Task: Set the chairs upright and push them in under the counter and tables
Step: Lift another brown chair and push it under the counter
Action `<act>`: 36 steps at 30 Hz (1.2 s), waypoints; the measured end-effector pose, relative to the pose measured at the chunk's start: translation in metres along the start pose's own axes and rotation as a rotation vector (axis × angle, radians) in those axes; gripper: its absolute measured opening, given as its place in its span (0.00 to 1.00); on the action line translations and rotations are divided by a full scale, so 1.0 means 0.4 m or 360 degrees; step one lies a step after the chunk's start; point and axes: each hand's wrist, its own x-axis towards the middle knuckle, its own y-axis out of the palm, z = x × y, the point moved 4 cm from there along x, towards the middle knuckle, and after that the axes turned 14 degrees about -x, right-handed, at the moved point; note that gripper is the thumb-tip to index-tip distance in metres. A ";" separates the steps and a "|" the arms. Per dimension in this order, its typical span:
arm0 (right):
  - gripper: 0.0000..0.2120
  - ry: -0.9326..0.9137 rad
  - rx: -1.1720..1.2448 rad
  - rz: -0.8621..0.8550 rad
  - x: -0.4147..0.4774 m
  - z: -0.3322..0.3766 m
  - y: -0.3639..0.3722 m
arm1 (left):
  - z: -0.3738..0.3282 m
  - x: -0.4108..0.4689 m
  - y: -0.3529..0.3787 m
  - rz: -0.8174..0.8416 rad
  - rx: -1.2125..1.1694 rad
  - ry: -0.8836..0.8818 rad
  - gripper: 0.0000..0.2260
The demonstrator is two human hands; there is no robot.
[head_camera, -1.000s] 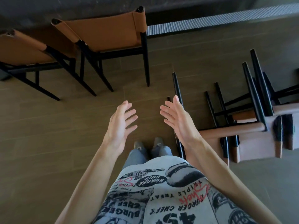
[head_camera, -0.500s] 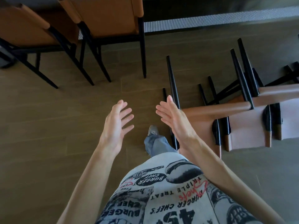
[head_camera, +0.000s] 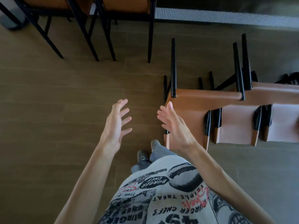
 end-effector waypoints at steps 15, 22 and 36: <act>0.46 -0.0009 0.0157 0.0022 -0.195 -0.271 -0.372 | 0.272 -0.147 0.337 -0.0012 -0.0057 -0.0044 0.21; 0.45 0.0056 0.0271 0.0063 -0.289 -0.427 -0.569 | 0.475 -0.246 0.561 0.0021 -0.0142 -0.0149 0.21; 0.45 0.0221 0.0519 -0.0027 -0.233 -0.756 -0.624 | 0.796 -0.118 0.650 -0.0066 -0.0251 -0.0369 0.22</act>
